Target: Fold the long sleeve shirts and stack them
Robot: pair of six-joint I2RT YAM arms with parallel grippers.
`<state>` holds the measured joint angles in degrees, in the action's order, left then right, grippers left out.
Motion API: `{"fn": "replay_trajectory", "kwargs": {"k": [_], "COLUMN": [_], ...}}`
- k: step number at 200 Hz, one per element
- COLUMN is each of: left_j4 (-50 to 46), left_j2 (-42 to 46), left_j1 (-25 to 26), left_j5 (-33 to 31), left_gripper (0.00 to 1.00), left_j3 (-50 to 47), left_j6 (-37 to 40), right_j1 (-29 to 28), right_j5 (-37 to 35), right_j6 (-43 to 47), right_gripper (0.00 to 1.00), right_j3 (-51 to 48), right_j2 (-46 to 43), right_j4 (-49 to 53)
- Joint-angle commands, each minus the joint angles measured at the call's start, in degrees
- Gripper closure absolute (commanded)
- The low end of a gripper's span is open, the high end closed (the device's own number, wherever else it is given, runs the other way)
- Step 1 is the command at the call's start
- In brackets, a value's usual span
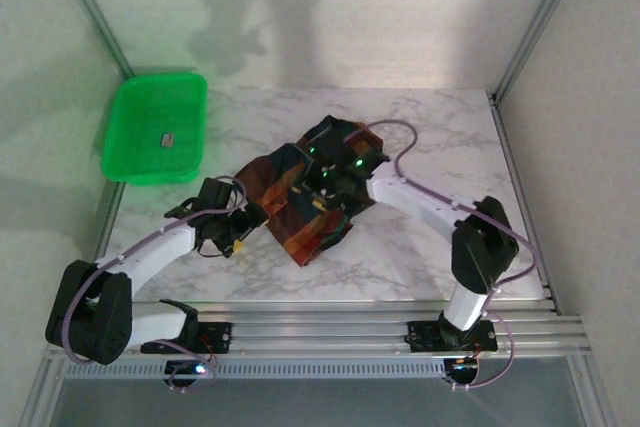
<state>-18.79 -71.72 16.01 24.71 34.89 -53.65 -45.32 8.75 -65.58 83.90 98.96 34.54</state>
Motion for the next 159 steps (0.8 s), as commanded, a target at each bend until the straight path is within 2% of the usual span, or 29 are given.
{"fn": "replay_trajectory", "kwargs": {"k": [1, 32, 56, 111, 159], "left_j4": [15.8, 23.4, 26.2, 21.5, 26.2], "left_j2": [0.2, -3.4, -6.9, -12.2, -15.9], "left_j1": [-0.5, -0.8, -1.0, -0.9, -0.9], "left_j5": [5.6, 7.0, 7.1, 4.8, 2.9], "left_gripper": [0.11, 0.14, 0.17, 0.23, 0.27], "left_j3": [-1.6, -3.2, -2.3, 0.2, 2.8], "left_j6": [-6.6, -10.9, -11.9, -11.9, -12.8], "right_j1": [4.8, 7.6, 8.7, 9.6, 10.7], "right_j5": [-0.8, 2.1, 4.3, 4.8, 5.3], "right_j6": [15.0, 23.5, 26.5, 28.0, 28.2], "right_gripper": [0.37, 0.37, 0.38, 0.38, 0.38], "right_j3": [3.0, 4.1, 4.4, 5.5, 2.8], "right_j2": [1.2, 5.5, 8.2, 8.7, 7.8], "right_j4": [9.5, 10.6, 10.2, 10.4, 9.5]}}
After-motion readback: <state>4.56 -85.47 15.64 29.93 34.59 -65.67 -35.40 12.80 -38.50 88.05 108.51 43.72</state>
